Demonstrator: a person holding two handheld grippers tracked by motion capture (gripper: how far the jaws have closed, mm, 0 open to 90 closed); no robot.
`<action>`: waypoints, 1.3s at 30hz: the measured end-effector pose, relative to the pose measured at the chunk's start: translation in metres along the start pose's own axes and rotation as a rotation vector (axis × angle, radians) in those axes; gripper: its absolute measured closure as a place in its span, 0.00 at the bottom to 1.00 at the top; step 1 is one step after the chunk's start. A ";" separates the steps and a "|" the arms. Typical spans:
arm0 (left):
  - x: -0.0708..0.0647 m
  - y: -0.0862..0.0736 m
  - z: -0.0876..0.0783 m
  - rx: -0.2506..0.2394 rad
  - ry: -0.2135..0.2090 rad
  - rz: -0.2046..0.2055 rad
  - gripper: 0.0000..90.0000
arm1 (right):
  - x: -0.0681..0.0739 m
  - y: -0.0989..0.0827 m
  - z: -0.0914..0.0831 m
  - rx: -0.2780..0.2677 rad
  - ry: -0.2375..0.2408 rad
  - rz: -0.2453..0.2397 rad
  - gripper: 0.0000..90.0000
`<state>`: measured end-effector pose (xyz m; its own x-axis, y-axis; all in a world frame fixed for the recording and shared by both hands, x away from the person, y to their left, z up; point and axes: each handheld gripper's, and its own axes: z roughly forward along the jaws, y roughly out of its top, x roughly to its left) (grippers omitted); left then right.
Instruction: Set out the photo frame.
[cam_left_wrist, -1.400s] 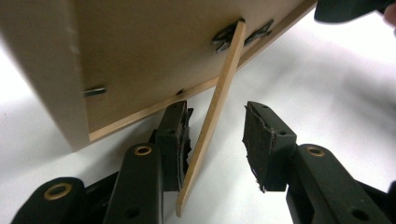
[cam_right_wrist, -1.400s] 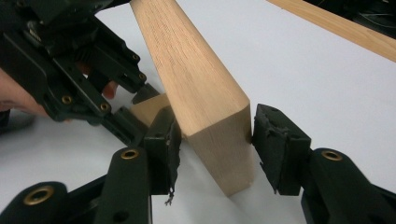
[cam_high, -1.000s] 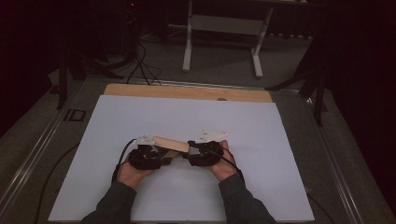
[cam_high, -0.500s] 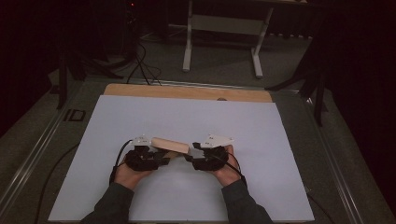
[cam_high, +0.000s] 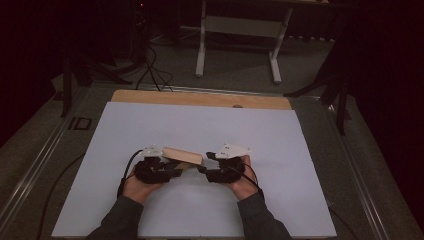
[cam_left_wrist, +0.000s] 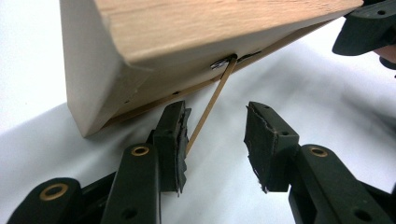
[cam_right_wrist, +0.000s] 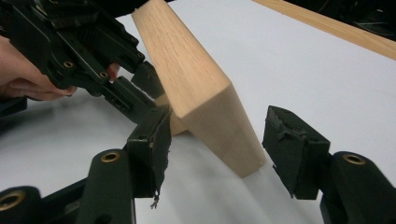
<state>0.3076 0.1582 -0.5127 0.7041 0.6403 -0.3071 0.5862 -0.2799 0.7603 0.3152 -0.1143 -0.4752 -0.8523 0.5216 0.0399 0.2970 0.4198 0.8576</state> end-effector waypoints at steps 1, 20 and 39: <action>0.000 0.000 0.000 -0.002 0.001 -0.001 0.65 | 0.001 0.001 -0.001 -0.001 0.000 -0.003 0.45; -0.004 -0.001 -0.019 -0.036 0.086 0.053 0.68 | -0.007 0.008 -0.018 -0.155 0.003 0.092 0.63; -0.009 0.003 -0.016 -0.019 0.203 0.090 0.99 | -0.013 0.006 0.005 -0.151 -0.063 0.136 1.00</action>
<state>0.2970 0.1630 -0.4983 0.6572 0.7446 -0.1173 0.5153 -0.3302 0.7909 0.3301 -0.1150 -0.4730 -0.7788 0.6132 0.1320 0.3353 0.2292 0.9138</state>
